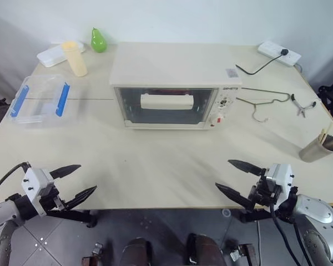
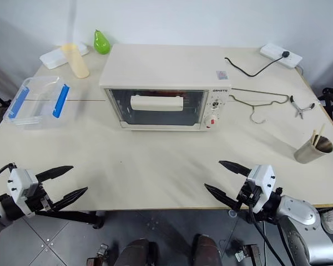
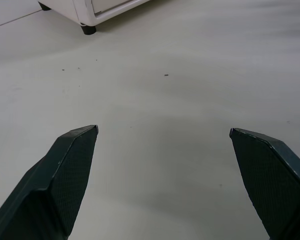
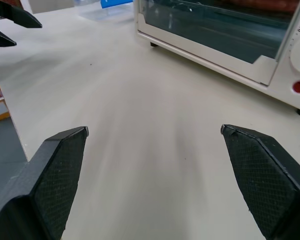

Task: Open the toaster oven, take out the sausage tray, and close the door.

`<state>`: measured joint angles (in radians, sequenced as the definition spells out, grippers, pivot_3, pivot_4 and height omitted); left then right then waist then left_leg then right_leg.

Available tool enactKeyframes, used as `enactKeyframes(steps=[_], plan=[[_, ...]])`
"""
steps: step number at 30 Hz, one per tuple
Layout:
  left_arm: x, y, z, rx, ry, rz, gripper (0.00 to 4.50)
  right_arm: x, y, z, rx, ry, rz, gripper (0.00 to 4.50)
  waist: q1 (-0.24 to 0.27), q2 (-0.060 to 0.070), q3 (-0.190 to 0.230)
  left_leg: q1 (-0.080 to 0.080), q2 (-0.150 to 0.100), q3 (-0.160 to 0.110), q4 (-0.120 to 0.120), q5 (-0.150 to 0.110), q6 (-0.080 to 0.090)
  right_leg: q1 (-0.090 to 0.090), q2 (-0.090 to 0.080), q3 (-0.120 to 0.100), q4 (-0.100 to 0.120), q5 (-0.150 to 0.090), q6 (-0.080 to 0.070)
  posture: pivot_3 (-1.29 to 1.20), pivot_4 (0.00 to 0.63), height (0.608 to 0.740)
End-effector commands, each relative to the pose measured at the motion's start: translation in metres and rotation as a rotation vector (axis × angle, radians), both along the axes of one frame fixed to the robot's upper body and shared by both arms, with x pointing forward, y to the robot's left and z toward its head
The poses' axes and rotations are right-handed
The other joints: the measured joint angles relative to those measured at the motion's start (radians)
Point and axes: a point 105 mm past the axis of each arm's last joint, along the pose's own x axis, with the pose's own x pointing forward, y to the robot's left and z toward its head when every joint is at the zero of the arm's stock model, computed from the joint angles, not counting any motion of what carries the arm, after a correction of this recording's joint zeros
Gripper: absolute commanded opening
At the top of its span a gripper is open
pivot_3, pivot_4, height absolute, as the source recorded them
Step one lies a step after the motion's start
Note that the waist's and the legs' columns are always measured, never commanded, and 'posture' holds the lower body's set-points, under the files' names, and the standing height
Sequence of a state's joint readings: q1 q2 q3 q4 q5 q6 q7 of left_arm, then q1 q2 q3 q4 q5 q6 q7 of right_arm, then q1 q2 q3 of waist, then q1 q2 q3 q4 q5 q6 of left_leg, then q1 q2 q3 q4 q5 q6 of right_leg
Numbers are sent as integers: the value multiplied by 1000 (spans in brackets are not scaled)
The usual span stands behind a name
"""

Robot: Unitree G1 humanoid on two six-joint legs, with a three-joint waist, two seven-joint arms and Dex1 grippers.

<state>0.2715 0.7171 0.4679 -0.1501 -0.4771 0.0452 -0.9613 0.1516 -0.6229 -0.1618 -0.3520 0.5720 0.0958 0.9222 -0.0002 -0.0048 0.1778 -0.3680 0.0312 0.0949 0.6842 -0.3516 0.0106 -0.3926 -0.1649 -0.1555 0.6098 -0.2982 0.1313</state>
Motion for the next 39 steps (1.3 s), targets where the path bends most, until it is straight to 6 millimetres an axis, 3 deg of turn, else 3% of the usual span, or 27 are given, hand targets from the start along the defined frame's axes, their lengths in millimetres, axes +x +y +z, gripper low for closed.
enactKeyframes(steps=[1,2,6,10,14,18,26,30,35,38,39], plan=[[-3,-6,7,6,3,-31,4500,3,9,15,39,-45,36,4454,0,0,0,0,0,0,0,0,0,0,0,0,0,0,0,0,150,740],[1,-8,16,-58,-20,-19,4500,10,18,21,77,-39,63,4454,0,0,0,0,0,0,0,0,0,0,0,0,0,0,0,0,150,740],[4,-14,37,-377,174,-69,4500,36,50,47,205,-9,116,4454,-5,1,0,0,3,-1,1,1,-1,-1,0,0,3,-1,-1,0,150,740],[17,-12,57,-348,-25,-7,4500,61,70,61,242,25,110,4454,-2,1,1,0,1,-2,1,0,-1,-1,0,0,5,-1,-1,0,150,740],[14,-19,62,-398,-22,-50,4500,85,90,80,269,-3,124,4454,-5,1,1,-1,0,-2,1,-1,-1,-2,0,-1,4,0,-1,0,150,740],[14,-21,62,-381,-51,-30,4500,99,99,95,276,-68,139,4454,-4,1,1,-1,0,-1,1,-1,-1,-2,0,-1,4,0,-1,0,150,740],[12,-15,59,-408,-69,25,4500,72,106,99,179,-234,362,4454,-5,1,1,-2,0,0,0,-1,-1,-2,0,-2,3,0,-1,0,150,740],[25,-12,76,-488,-114,47,4500,55,104,81,28,-332,446,4454,-4,1,1,-2,0,0,0,0,-1,-2,1,-2,3,0,-1,0,150,740],[55,-16,90,-491,-190,37,3442,45,98,61,-79,-420,489,4500,-4,1,1,-2,0,1,0,0,-1,-2,1,-2,3,0,-1,0,150,740],[80,-27,106,-524,-244,2,2414,45,100,55,-126,-471,498,4500,-5,1,1,-2,0,2,1,0,-2,-2,1,-3,3,0,-1,0,150,740],[84,-29,109,-524,-253,-4,2283,46,100,55,-132,-485,497,4500,-4,1,1,-2,0,2,1,0,-2,-2,1,-3,3,0,-1,0,150,740]])
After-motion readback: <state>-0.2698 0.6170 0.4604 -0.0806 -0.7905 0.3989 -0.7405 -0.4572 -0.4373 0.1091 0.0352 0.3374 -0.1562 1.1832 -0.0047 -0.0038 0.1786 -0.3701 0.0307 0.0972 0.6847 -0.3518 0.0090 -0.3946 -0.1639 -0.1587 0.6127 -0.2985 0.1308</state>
